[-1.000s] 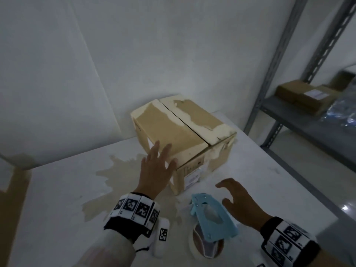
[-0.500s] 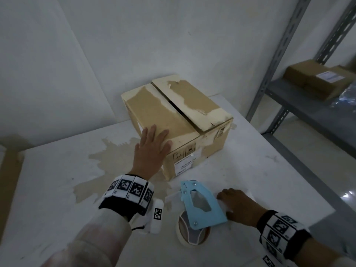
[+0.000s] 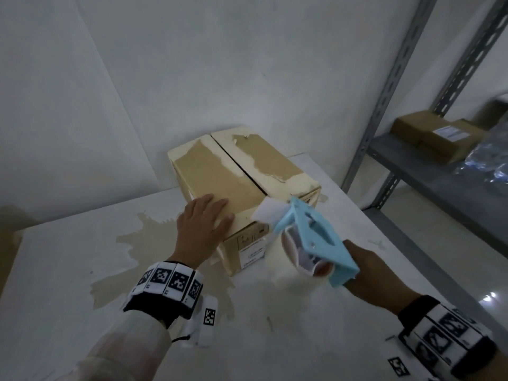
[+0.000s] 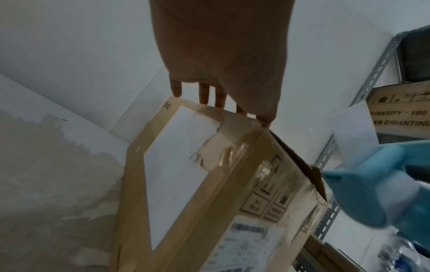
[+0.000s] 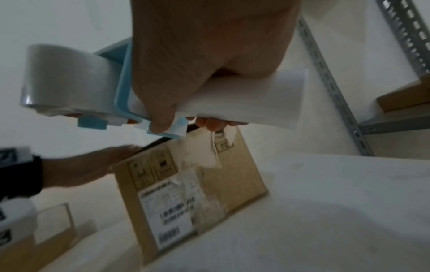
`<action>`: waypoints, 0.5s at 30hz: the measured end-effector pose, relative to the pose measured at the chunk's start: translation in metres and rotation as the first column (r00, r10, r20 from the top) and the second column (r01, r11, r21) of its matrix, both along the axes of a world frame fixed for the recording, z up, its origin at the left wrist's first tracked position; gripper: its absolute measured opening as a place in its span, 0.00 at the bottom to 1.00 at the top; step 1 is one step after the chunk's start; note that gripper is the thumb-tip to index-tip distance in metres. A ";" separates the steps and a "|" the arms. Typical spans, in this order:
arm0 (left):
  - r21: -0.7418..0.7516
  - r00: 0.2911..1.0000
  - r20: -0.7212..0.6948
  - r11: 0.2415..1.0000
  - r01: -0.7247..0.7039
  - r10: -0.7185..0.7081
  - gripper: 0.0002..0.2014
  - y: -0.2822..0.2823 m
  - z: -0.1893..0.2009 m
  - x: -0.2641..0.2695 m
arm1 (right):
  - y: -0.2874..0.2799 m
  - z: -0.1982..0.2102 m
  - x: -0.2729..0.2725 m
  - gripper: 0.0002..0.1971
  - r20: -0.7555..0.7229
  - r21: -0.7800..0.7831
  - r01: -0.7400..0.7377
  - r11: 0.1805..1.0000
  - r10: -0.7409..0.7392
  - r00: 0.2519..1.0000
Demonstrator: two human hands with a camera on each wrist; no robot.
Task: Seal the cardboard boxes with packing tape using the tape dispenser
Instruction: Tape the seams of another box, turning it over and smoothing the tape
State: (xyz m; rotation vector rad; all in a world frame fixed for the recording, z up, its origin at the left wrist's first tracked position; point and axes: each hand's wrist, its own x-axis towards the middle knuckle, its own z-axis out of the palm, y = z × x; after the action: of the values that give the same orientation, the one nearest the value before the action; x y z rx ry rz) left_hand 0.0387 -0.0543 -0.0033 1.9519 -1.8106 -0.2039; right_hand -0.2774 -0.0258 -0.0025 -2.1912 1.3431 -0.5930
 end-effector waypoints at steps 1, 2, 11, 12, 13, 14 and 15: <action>-0.016 1.000 -0.013 1.000 -0.012 0.012 0.40 -0.002 0.003 0.001 | -0.005 0.005 0.002 0.23 0.046 -0.012 0.028 1.000 -0.027 0.999; -0.030 0.999 -0.029 0.999 -0.024 0.023 0.40 -0.005 0.005 0.002 | -0.010 0.010 0.005 0.22 0.091 -0.027 0.053 0.998 -0.050 0.995; -0.035 0.991 -0.018 0.991 -0.130 0.130 0.39 -0.059 0.025 0.043 | -0.065 0.024 0.049 0.02 0.518 0.133 0.187 0.973 -0.229 0.824; -0.026 0.985 -0.055 0.986 -0.165 0.163 0.34 -0.067 0.027 0.048 | -0.070 0.025 0.053 0.02 0.599 0.151 0.156 0.976 -0.216 0.771; -0.018 0.977 -0.082 0.980 -0.197 0.195 0.30 -0.075 0.029 0.053 | -0.076 0.026 0.058 0.04 0.637 0.148 0.159 0.976 -0.217 0.739; -0.012 0.971 -0.094 0.975 -0.224 0.222 0.29 -0.083 0.031 0.057 | -0.081 0.025 0.062 0.08 0.642 0.142 0.178 0.974 -0.228 0.732; -0.003 0.965 -0.101 0.970 -0.245 0.244 0.29 -0.091 0.033 0.061 | -0.087 0.024 0.066 0.10 0.663 0.158 0.192 0.968 -0.249 0.706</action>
State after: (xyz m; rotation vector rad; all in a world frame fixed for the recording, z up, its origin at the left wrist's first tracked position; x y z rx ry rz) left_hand 0.0994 -0.1451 0.0293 2.0930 -1.4880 -0.2023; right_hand -0.2117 -0.1126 0.0212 -1.4939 1.1778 -1.2677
